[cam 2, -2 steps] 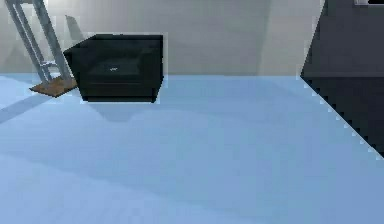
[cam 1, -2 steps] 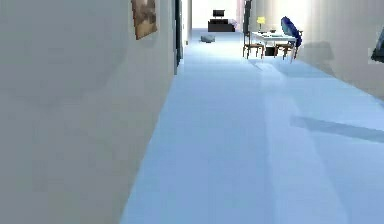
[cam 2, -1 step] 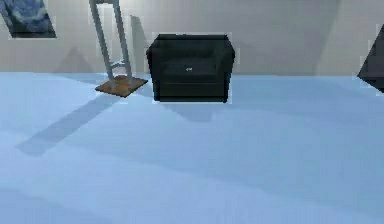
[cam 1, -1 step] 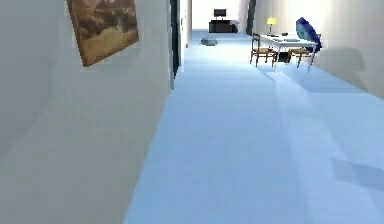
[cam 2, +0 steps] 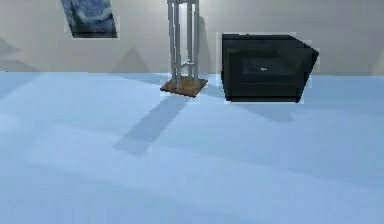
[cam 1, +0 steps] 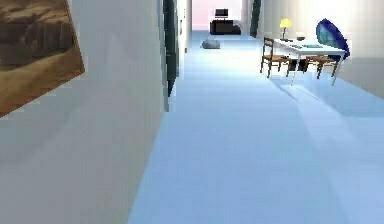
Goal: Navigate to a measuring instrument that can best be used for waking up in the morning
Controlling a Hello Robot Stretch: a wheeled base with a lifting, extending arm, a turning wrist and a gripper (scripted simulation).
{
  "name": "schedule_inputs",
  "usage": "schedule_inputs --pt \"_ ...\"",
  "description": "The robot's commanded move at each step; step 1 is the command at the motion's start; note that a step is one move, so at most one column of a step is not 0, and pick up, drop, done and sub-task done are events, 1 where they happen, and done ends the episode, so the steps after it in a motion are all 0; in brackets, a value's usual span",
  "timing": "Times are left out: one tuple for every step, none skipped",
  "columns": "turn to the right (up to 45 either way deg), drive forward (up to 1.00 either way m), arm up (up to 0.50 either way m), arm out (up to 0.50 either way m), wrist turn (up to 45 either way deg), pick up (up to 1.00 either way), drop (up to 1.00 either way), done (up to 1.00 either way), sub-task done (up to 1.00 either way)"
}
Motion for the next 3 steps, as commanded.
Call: schedule_inputs --pt "0.0 1.0 0.0 0.0 0.0 0.0 0.0 0.0 0.0" --pt "0.0 1.0 0.0 0.0 0.0 0.0 0.0 0.0 0.0" --pt "0.0 1.0 0.0 0.0 0.0 0.0 0.0 0.0 0.0"
